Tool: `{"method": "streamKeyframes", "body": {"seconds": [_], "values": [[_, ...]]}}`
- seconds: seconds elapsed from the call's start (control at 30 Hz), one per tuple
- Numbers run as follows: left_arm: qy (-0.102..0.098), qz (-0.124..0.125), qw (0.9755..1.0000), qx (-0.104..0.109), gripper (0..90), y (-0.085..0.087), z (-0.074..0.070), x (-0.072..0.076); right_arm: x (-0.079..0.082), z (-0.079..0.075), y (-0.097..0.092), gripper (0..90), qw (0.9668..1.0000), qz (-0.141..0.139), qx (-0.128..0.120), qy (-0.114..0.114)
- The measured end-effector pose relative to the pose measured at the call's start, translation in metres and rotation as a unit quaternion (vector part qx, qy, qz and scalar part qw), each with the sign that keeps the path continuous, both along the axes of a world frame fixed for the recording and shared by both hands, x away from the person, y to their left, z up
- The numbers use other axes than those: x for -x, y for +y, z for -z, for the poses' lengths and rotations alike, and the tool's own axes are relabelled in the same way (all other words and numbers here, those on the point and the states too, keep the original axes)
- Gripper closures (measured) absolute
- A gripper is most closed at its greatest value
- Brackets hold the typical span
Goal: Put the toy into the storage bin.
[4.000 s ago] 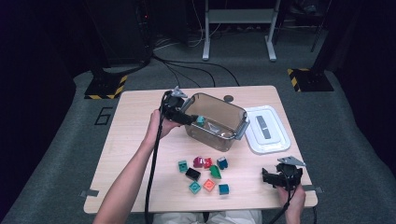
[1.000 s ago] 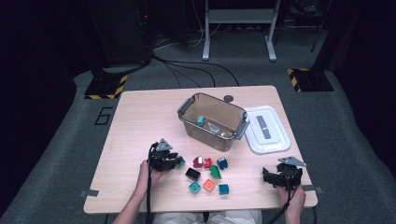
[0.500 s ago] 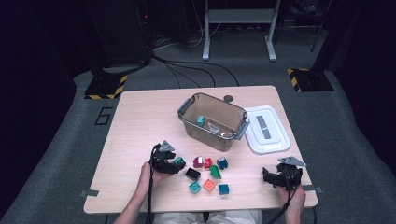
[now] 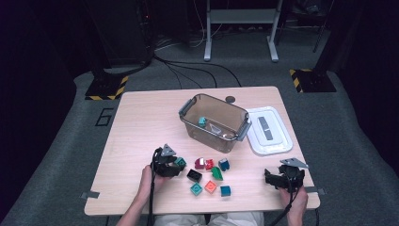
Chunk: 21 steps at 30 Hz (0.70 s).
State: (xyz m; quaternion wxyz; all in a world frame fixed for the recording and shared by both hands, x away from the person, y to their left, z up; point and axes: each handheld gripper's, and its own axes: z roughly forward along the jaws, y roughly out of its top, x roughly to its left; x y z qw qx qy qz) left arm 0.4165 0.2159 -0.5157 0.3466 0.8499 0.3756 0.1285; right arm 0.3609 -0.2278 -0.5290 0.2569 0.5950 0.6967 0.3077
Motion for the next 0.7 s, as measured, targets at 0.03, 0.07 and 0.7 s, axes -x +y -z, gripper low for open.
{"method": "streamKeyframes", "body": {"seconds": [0.03, 0.07, 0.7], "values": [[-0.001, 0.002, 1.0, -0.001, 47.2, 0.0, 0.0, 0.0, 0.0, 0.0, 0.0, 8.3, 1.0, 0.001, -0.001, 0.001], [0.002, 0.001, 1.0, 0.002, 47.2, 0.001, 0.0, -0.001, 0.0, 0.0, 0.0, 8.3, 1.0, 0.0, 0.0, -0.001], [-0.016, -0.003, 0.9998, 0.007, 47.3, 0.009, -0.024, -0.01, 0.0, 0.0, 0.0, 8.2, 1.0, -0.001, 0.0, -0.001]]}}
